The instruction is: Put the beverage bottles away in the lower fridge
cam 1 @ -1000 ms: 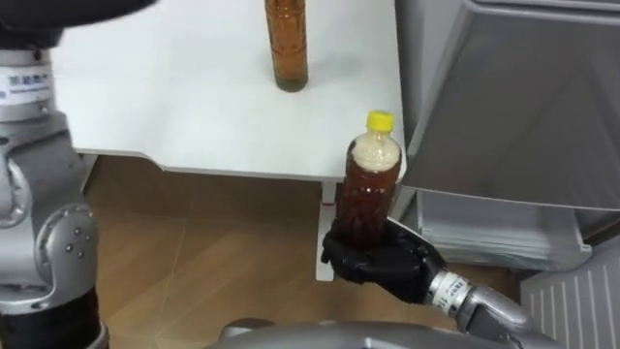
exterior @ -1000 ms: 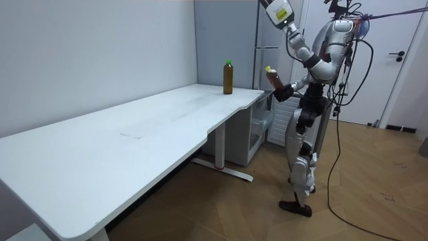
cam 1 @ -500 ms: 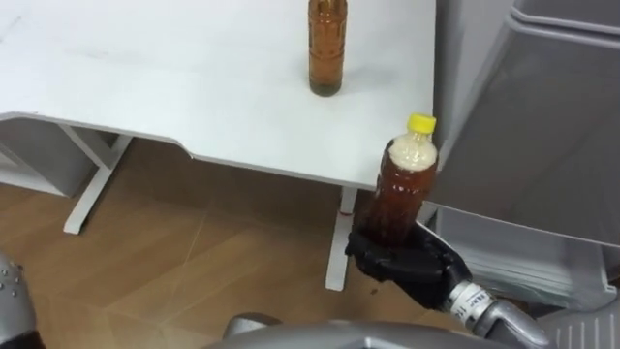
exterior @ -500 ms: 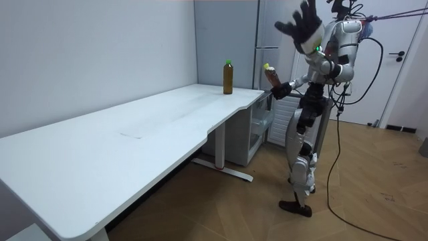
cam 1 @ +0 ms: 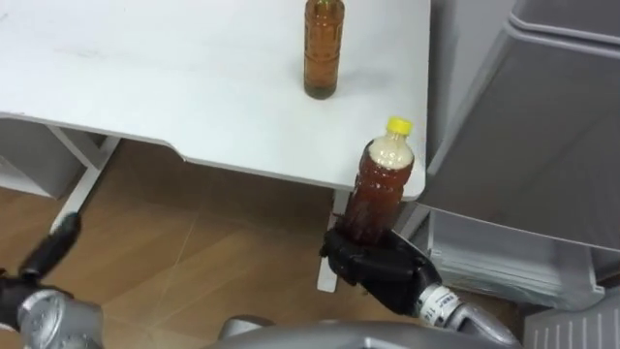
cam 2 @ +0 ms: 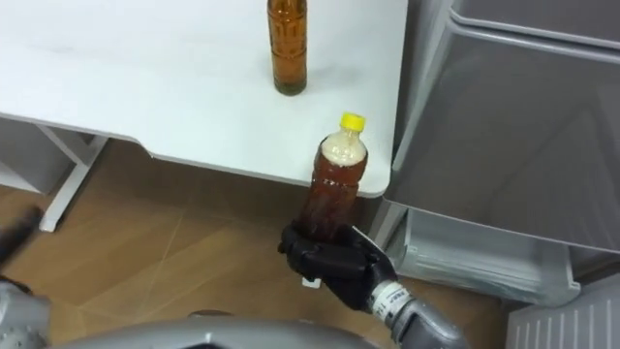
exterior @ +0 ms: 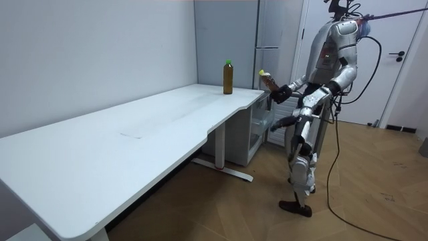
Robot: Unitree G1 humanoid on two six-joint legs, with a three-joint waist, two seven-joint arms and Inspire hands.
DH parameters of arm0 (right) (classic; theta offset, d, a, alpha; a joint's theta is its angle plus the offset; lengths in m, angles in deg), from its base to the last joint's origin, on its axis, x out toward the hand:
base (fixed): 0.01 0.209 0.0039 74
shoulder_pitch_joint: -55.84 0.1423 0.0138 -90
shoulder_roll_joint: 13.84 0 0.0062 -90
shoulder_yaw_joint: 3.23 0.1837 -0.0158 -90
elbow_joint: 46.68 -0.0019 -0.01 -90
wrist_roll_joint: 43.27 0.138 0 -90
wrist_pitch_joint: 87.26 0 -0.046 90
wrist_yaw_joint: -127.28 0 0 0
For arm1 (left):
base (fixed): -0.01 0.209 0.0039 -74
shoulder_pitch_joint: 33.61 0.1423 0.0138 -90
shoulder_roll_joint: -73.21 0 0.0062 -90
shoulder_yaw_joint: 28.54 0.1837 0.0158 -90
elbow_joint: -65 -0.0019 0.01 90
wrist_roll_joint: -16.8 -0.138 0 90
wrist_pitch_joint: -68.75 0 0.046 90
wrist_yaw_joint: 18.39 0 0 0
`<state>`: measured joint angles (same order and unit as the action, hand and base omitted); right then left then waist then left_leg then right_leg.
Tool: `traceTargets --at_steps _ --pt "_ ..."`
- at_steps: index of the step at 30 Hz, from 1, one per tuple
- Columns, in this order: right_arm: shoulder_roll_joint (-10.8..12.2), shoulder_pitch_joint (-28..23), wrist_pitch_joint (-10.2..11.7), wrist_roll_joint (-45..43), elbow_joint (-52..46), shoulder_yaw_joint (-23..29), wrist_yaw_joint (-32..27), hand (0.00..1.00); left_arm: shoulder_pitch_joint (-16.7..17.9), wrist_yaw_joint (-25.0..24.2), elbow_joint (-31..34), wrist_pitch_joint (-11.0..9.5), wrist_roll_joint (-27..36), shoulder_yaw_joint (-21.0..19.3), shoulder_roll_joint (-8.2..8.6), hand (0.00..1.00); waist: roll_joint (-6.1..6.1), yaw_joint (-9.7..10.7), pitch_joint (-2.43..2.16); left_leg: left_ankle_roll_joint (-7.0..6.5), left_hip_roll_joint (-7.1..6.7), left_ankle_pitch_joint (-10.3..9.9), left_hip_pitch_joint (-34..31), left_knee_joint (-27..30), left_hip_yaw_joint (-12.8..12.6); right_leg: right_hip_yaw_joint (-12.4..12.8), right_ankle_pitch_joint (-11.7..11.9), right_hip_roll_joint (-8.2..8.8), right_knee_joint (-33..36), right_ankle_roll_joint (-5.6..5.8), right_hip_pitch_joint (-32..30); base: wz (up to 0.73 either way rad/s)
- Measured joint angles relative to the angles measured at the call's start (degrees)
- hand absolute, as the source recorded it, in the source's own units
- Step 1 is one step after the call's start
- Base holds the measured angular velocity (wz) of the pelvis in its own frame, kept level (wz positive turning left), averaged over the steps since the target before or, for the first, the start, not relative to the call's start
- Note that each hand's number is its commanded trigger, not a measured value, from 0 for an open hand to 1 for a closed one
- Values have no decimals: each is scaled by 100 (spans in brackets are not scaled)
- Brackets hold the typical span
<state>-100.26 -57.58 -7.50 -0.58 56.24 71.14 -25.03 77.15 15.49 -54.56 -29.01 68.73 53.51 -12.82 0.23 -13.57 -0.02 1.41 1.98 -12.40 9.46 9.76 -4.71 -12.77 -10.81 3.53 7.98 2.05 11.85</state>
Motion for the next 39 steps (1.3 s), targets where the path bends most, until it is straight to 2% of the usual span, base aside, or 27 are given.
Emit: traceTargets --at_steps 3,5,6,8,11,15,17,20,21,25,27,30,34,36,39 --pt "4 110 -89 402 39 -27 -133 100 65 -376 -955 226 170 547 17 0 -45 85 19 1 1 0 -37 -9 17 -21 0 -6 -11 0 -5 3" --pt "-45 305 -97 658 219 -54 -139 100 127 -664 -1519 394 256 727 40 0 -48 100 20 2 8 0 -29 -19 11 1 0 -15 -3 0 -44 -3" --pt "-58 427 -117 683 267 -50 -168 100 147 -818 -1751 511 363 725 88 0 -50 117 21 3 18 -1 -51 -22 6 5 0 -18 33 0 -92 -3" --pt "-100 554 -124 673 296 -57 -172 100 220 -1022 -2011 661 654 690 106 0 -77 128 41 3 27 -1 -81 -29 -3 0 0 -21 60 0 -99 0" --pt "-107 707 -182 648 582 -56 -145 100 251 -1536 -2770 900 929 661 109 0 -80 133 42 -1 33 -12 -81 -22 -64 -1 0 -17 65 0 -108 -4" --pt "-162 745 -363 306 727 -32 -145 100 153 -2197 -3384 1237 888 646 111 0 -59 355 44 -13 24 -42 -216 82 8 -80 0 -2 91 1 -177 10" --pt "-189 785 -363 -37 712 19 -144 100 69 -2426 -3561 1275 793 647 123 0 -28 451 53 -12 26 -41 -264 113 7 -75 1 -3 96 -1 -193 0" --pt "-194 859 -361 -610 702 240 -151 100 -140 -2739 -3689 1276 244 667 150 0 1 620 64 -15 26 -41 -326 158 10 -44 0 5 188 0 -278 0" --pt "-191 888 -360 -872 622 354 -200 100 -258 -2842 -3695 1275 -41 678 154 0 26 710 54 -17 20 -38 -383 187 9 -23 0 10 184 -1 -312 -3" --pt "-205 906 -343 -1202 293 638 -497 100 -561 -3075 -3719 1218 -574 887 200 0 16 848 61 -42 -7 -11 -444 190 -55 153 0 12 189 0 -415 -9" --pt "-190 910 -246 -1673 13 678 -690 100 -660 -3216 -3696 1132 -906 1116 201 0 19 940 16 -52 -12 -6 -474 180 -113 223 10 13 196 12 -492 -13" --pt "-101 877 -195 -2241 -271 692 -916 100 -688 -3357 -3702 986 -1121 1140 201 0 4 1056 8 -58 -25 -2 -428 161 -157 347 17 10 201 14 -499 -10" --pt "1 878 -137 -2800 -513 760 -1171 100 -730 -3457 -3709 889 -1334 1138 287 0 18 1114 30 -61 -34 -1 -377 106 -194 387 20 17 204 21 -493 -5" --pt "28 884 20 -3019 -539 796 -1277 100 -736 -3489 -3713 783 -1341 1140 306 0 32 1168 48 -61 -32 -2 -370 94 -197 387 20 15 204 21 -486 0" --pt "40 868 221 -3293 -538 795 -1506 100 -736 -3573 -3705 737 -1392 1134 321 0 66 1215 81 -64 -32 -3 -373 97 -198 395 22 17 204 23 -480 0"
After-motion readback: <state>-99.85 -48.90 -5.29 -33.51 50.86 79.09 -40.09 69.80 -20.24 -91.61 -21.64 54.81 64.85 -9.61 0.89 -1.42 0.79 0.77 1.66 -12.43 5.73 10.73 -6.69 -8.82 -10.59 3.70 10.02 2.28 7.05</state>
